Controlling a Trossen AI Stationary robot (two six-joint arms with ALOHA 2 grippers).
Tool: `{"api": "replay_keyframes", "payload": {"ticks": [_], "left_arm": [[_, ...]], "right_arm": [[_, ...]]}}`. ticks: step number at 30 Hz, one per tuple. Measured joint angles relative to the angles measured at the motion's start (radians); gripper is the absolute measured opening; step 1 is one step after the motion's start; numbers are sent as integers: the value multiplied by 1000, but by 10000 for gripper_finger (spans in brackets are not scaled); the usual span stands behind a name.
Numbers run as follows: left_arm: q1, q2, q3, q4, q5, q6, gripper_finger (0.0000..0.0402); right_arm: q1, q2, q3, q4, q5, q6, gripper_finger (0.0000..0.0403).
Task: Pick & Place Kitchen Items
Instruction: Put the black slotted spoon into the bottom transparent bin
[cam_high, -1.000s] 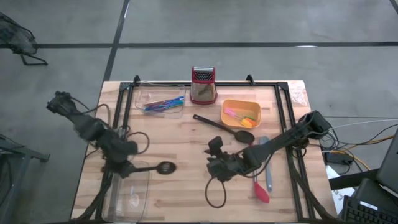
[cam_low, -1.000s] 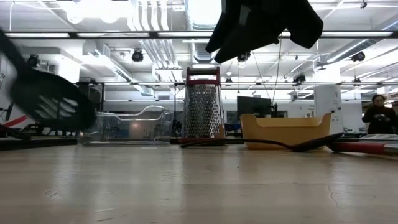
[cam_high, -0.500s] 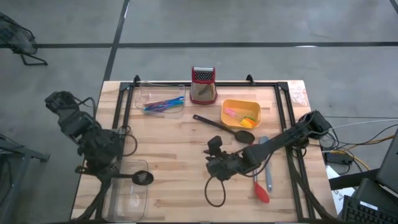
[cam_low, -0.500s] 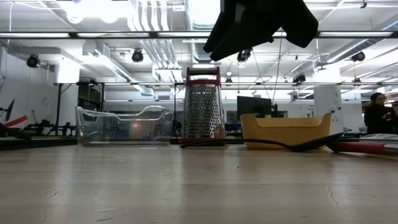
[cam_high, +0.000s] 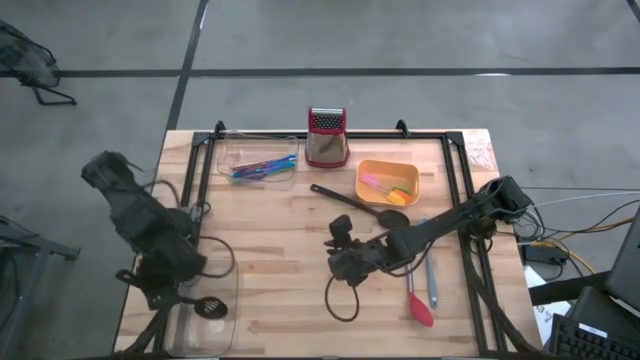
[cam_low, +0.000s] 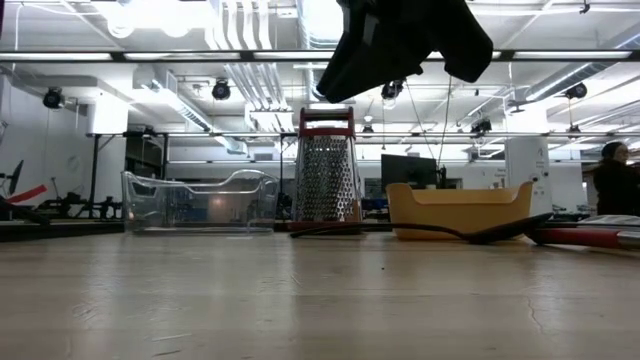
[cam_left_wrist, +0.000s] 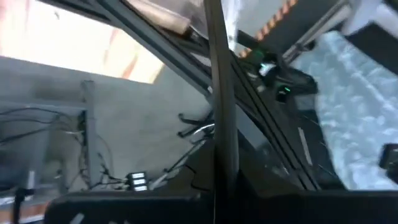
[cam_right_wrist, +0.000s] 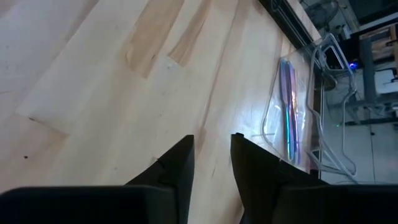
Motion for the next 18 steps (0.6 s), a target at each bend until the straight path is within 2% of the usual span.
{"api": "replay_keyframes", "payload": {"ticks": [8, 14, 18], "left_arm": [[0, 82, -188, -3, 85, 207, 28], [16, 131, -306, 68, 184, 141, 30], [17, 135, -358, 147, 165, 135, 50]], "right_arm": [[-4, 0, 0, 3, -3, -5, 84], [-4, 0, 0, 3, -3, 7, 69], [-4, 1, 0, 12, -3, 21, 60]]}}
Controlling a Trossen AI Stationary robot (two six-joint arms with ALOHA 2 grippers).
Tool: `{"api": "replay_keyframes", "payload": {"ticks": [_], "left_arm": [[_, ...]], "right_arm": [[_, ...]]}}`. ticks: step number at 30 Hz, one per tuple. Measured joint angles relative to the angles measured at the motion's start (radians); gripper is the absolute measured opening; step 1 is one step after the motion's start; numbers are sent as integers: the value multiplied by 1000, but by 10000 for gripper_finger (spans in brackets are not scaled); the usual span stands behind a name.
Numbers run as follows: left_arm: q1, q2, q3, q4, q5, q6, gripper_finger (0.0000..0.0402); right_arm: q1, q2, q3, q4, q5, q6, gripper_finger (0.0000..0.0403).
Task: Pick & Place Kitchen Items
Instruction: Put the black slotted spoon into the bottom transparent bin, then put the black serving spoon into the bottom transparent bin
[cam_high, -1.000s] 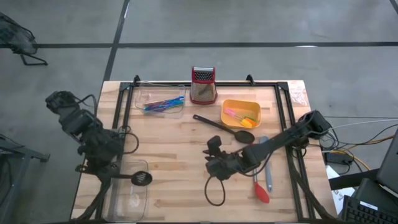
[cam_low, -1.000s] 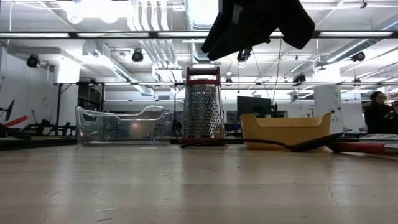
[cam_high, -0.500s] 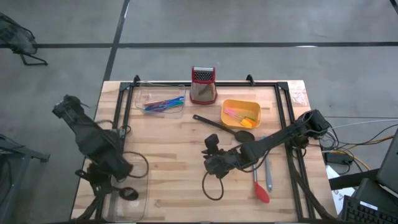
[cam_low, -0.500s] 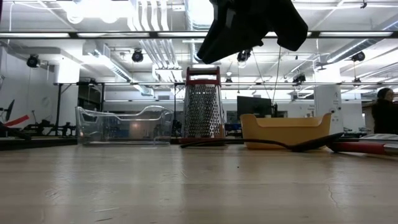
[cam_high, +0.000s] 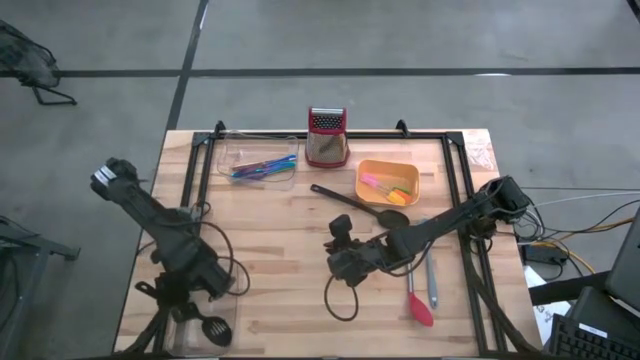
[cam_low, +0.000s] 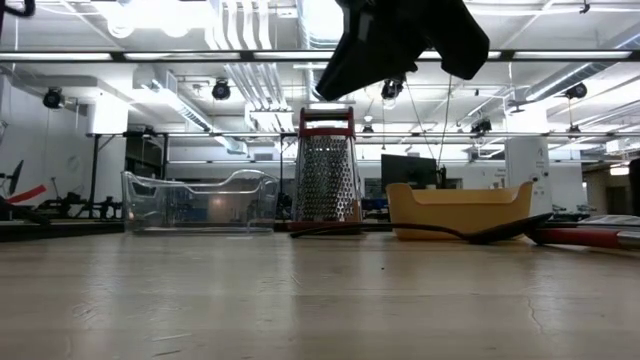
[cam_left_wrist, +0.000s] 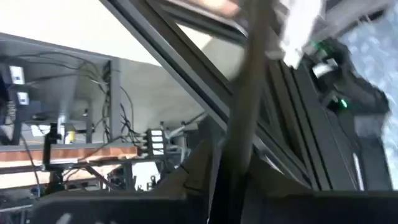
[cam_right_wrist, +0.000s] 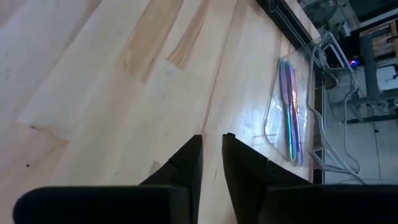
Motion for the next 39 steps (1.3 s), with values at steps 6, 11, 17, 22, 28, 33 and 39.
{"api": "replay_keyframes", "payload": {"ticks": [6, 11, 17, 22, 28, 33, 39], "left_arm": [[7, -2, -63, -11, -21, -14, 125], [8, -6, -95, -12, -26, 21, 165], [10, -3, -95, 16, -56, -84, 166], [10, -2, -95, -16, -74, -129, 187], [11, -6, -96, -50, 24, -113, 234], [16, -7, -96, -54, 129, -109, 246], [22, -15, -96, -104, 149, -106, 241]], "right_arm": [[1, 0, 0, 14, 0, -1, 52], [0, 0, 0, 14, 0, -11, 57], [0, 0, 0, 14, 0, 0, 74], [0, 0, 0, 17, 0, 1, 86], [-1, 0, 0, 17, 0, 3, 89], [-1, 0, 0, 20, 0, 3, 73], [-1, 0, 0, 19, 0, 4, 52]]}}
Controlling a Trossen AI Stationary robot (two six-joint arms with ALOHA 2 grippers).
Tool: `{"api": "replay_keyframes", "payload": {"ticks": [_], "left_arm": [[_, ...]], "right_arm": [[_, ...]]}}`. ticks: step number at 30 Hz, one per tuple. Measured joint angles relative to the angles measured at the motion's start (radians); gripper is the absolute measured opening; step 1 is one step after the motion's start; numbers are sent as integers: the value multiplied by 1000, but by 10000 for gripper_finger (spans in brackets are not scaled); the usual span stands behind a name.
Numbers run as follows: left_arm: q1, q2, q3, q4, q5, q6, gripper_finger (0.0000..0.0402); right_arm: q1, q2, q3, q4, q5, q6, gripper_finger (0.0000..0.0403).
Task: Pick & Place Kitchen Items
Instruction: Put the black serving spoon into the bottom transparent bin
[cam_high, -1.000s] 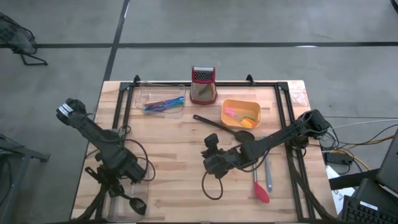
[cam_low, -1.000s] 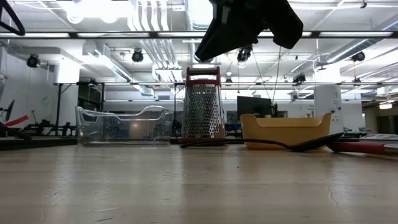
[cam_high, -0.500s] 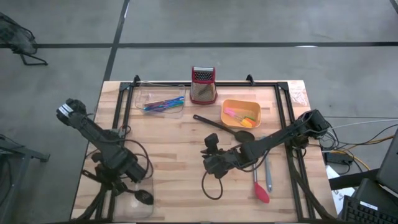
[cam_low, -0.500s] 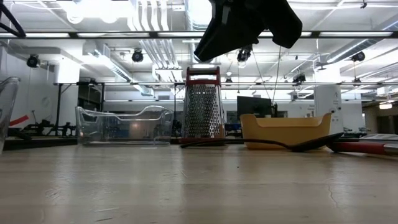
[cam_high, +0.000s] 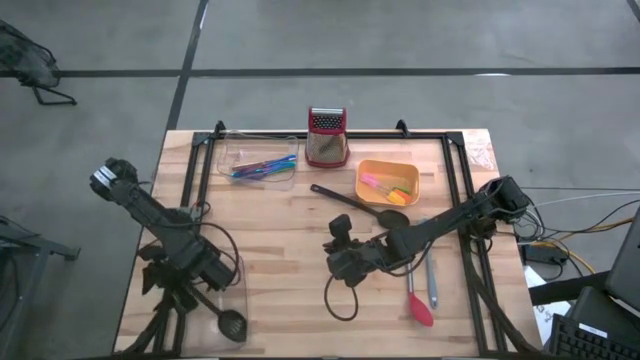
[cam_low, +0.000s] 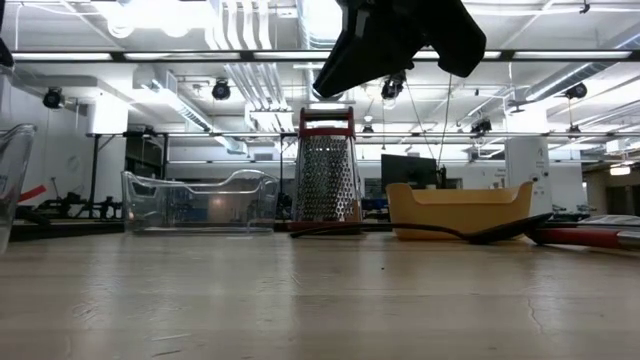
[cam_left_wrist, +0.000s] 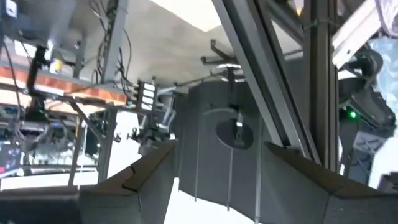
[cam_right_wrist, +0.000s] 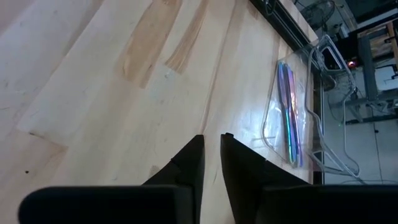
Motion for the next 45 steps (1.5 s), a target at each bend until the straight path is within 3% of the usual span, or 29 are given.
{"api": "replay_keyframes", "payload": {"ticks": [8, 11, 20, 23, 27, 32, 41, 45], "left_arm": [[1, -6, 13, -48, 3, 2, 238], [1, -26, 14, -7, -93, 0, 238], [22, -58, 176, -9, -648, 14, 238], [22, -60, 274, 34, -954, -2, 238], [22, -60, 355, 153, -1336, 40, 238], [22, -60, 363, 309, -1680, 158, 238], [26, -58, 304, 495, -1971, 315, 238], [27, -58, 294, 521, -2010, 358, 239]], "right_arm": [[0, 0, 0, -15, 0, 11, 45], [0, -3, 0, -94, 8, 42, 52], [1, -26, -1, -421, -42, 340, 82], [1, -47, -5, -421, -95, 417, 97], [-16, -54, -8, -401, -99, 394, 125], [-107, -53, -56, -278, -103, 352, 152], [-331, -37, -108, -144, -230, 309, 163], [-399, 3, -94, -141, -248, 261, 153]]}}
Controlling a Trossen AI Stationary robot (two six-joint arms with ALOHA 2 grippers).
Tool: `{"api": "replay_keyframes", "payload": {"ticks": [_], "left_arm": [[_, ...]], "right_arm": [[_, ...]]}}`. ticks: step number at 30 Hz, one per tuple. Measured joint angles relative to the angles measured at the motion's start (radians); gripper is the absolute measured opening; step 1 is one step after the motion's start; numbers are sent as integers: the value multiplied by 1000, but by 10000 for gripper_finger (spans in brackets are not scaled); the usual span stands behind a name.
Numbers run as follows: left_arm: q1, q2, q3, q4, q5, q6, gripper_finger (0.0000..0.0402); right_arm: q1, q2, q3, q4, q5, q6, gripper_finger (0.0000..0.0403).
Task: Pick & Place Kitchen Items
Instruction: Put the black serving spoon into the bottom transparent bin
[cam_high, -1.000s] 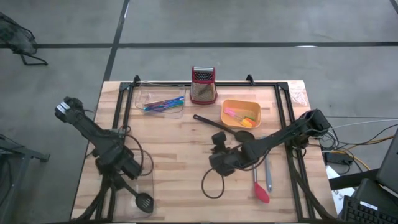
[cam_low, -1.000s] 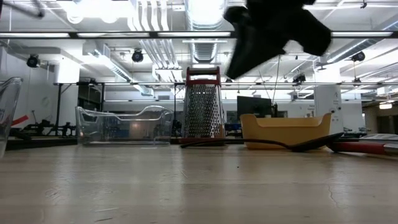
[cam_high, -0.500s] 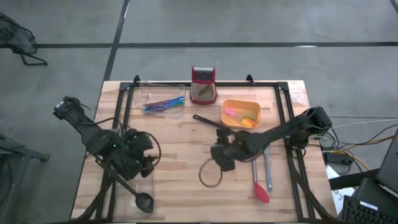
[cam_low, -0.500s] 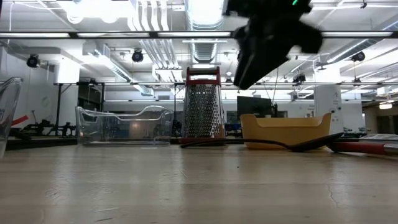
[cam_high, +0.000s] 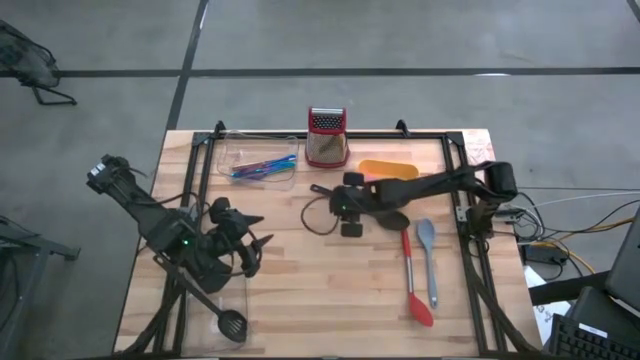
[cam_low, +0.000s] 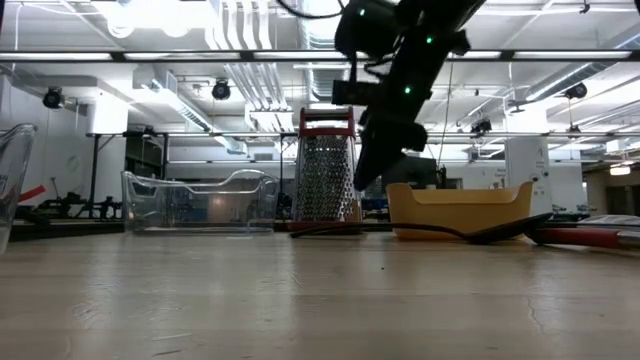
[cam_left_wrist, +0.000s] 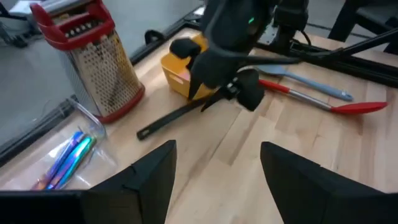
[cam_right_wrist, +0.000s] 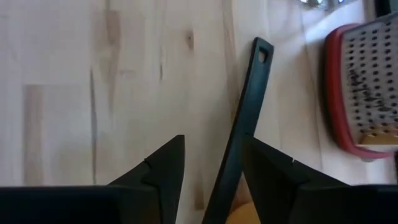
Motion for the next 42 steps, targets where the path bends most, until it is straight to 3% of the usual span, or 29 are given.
{"api": "replay_keyframes", "payload": {"ticks": [8, 21, 25, 32, 39, 42], "left_arm": [[0, 0, 0, 2, -24, 5, 238], [0, 0, -2, 11, -38, 5, 238], [0, 0, -2, 22, -38, 6, 237], [-1, 0, -5, 32, -38, -4, 237], [-1, 1, -40, 54, -31, -16, 237], [-1, 1, -47, 62, -15, -16, 237]], "right_arm": [[-109, 76, 31, 11, -112, -3, 147], [-145, 232, 96, -6, -111, -43, 185], [-144, 251, 125, -37, -113, -51, 162], [-137, 249, 149, -107, -120, -48, 75], [-96, 230, 174, -155, -123, -42, 74], [-69, 211, 184, -171, -173, -21, 74]]}}
